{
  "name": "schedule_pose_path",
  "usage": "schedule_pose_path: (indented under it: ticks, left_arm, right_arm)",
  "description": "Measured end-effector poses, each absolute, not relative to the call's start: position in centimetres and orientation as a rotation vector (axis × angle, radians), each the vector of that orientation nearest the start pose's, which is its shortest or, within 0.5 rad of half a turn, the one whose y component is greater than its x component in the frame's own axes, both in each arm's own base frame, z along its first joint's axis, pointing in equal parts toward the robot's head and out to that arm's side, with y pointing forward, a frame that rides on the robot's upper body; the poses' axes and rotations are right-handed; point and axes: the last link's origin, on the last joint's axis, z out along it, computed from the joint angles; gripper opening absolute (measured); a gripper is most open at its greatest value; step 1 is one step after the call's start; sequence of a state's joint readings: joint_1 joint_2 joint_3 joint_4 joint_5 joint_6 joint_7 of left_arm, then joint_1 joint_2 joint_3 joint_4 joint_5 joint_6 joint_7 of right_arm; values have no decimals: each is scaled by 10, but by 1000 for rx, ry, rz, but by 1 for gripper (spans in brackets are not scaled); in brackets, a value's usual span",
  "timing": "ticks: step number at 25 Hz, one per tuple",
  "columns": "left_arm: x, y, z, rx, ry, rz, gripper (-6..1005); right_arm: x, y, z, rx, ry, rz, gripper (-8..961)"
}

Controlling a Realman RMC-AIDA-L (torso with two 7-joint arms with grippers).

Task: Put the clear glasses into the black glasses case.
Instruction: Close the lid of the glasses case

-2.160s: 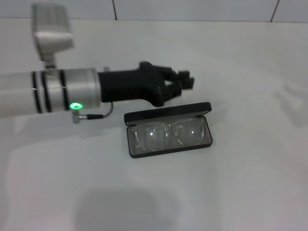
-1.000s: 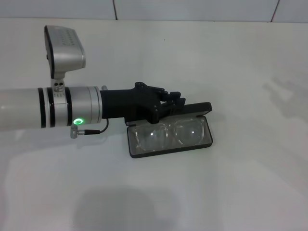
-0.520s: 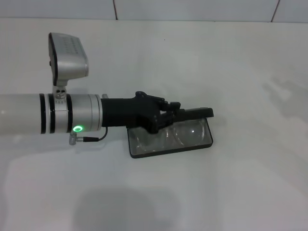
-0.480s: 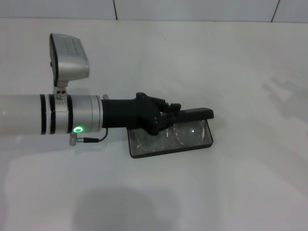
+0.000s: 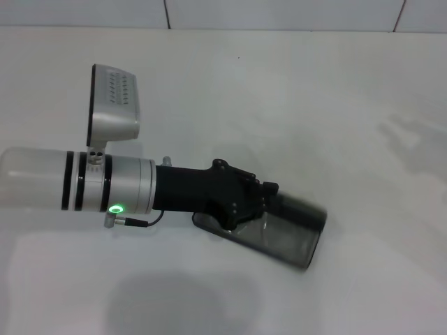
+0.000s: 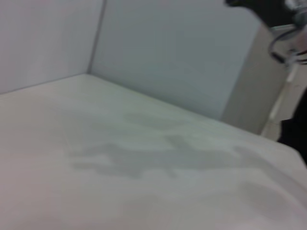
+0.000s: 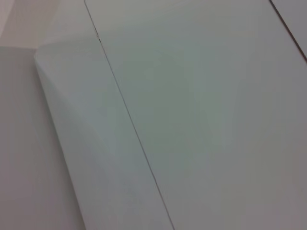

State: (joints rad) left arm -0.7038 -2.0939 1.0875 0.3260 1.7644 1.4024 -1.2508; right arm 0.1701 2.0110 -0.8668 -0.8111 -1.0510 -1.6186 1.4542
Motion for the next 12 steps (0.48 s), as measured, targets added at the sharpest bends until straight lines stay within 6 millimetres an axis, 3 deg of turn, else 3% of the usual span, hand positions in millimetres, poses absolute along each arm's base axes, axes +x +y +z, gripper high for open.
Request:
schedule_pose_path:
  ticks: [12]
  left_arm:
    - [-218,317,-89,-3005,-549,-709,187]
  right_arm:
    - [280,282,121,-2026,573,1424,292]
